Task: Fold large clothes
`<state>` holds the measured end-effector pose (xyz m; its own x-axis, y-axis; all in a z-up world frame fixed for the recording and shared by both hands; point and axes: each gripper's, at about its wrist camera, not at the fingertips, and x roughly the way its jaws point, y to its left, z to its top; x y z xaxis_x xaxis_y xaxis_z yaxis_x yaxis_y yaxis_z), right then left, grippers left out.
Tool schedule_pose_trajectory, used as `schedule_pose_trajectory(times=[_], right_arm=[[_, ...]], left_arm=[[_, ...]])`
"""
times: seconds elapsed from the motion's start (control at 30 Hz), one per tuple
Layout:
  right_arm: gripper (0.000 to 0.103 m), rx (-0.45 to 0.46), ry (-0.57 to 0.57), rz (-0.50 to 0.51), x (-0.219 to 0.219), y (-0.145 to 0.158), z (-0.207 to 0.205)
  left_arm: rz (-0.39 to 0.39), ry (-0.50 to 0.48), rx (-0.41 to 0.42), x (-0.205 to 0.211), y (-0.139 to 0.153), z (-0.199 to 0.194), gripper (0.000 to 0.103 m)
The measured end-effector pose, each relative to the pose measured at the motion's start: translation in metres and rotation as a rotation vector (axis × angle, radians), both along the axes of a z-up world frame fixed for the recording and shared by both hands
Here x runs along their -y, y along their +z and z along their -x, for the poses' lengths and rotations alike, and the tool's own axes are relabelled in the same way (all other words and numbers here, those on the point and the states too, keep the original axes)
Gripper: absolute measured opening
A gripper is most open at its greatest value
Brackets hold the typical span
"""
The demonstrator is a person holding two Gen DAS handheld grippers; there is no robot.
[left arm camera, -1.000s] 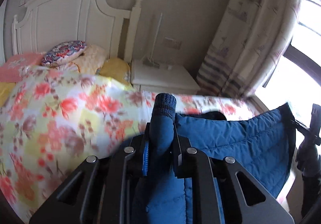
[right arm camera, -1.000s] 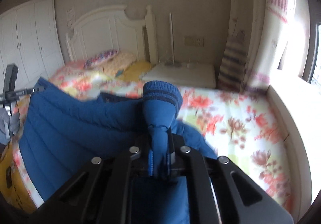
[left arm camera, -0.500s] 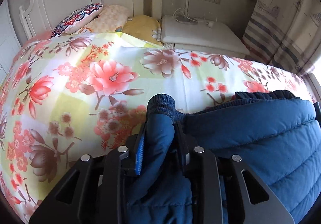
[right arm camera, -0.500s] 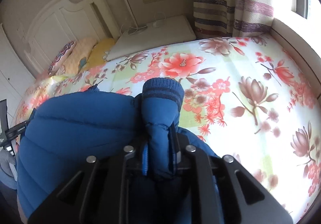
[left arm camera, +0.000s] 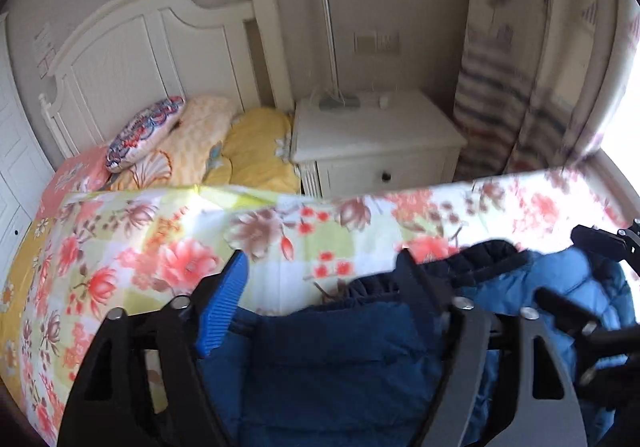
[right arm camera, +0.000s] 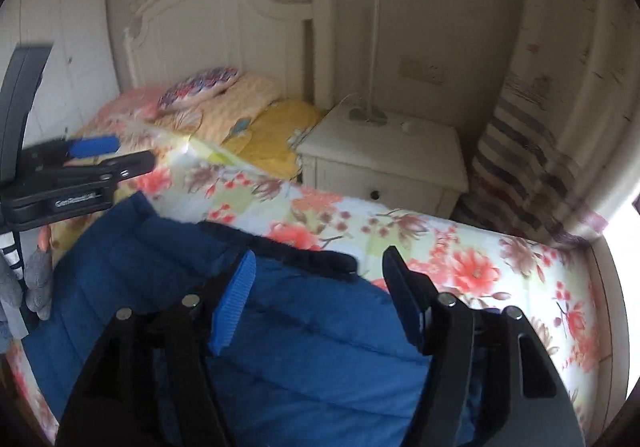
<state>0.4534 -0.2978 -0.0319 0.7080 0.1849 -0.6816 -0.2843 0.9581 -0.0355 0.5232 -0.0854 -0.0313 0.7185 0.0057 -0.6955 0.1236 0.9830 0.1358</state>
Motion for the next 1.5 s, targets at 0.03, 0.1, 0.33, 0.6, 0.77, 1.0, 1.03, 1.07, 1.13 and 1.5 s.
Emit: schedule_pose_trajectory(times=[0.03, 0.1, 0.33, 0.6, 0.77, 1.0, 1.03, 1.07, 1.13, 1.5], right_arm=[[0.064, -0.021, 0.011, 0.034, -0.013, -0.009, -0.007], [0.064, -0.071, 0.015, 0.084, -0.027, -0.033, -0.017], [0.068, -0.142, 0.003, 0.099, -0.03, -0.079, -0.032], [0.071, -0.093, -0.001, 0.203, -0.043, -0.092, -0.028], [0.071, -0.07, -0.002, 0.225, -0.047, -0.096, -0.029], [0.068, -0.118, 0.025, 0.127, -0.028, -0.081, -0.028], [0.068, -0.115, 0.006, 0.122, -0.019, -0.073, -0.026], [0.068, -0.095, -0.023, 0.132, -0.011, -0.064, -0.021], [0.07, -0.045, -0.068, 0.119, 0.02, -0.044, -0.01], [0.076, -0.142, -0.316, -0.161, 0.149, -0.094, -0.001]], left_arm=[[-0.027, -0.01, -0.023, 0.005, -0.015, -0.004, 0.078], [-0.058, -0.039, -0.062, 0.011, -0.04, -0.007, 0.079], [-0.077, -0.014, -0.112, 0.011, -0.083, -0.017, 0.084], [-0.125, 0.005, -0.074, 0.016, -0.088, -0.016, 0.086], [-0.106, 0.01, -0.076, 0.014, -0.088, -0.017, 0.087], [-0.01, -0.013, -0.13, -0.015, -0.058, -0.015, 0.089], [-0.008, -0.023, -0.09, -0.024, -0.045, -0.007, 0.09], [-0.018, -0.031, -0.071, -0.028, -0.04, -0.002, 0.099], [-0.069, -0.05, -0.068, -0.038, -0.043, 0.003, 0.099], [-0.019, -0.198, 0.003, -0.024, -0.043, 0.016, 0.099]])
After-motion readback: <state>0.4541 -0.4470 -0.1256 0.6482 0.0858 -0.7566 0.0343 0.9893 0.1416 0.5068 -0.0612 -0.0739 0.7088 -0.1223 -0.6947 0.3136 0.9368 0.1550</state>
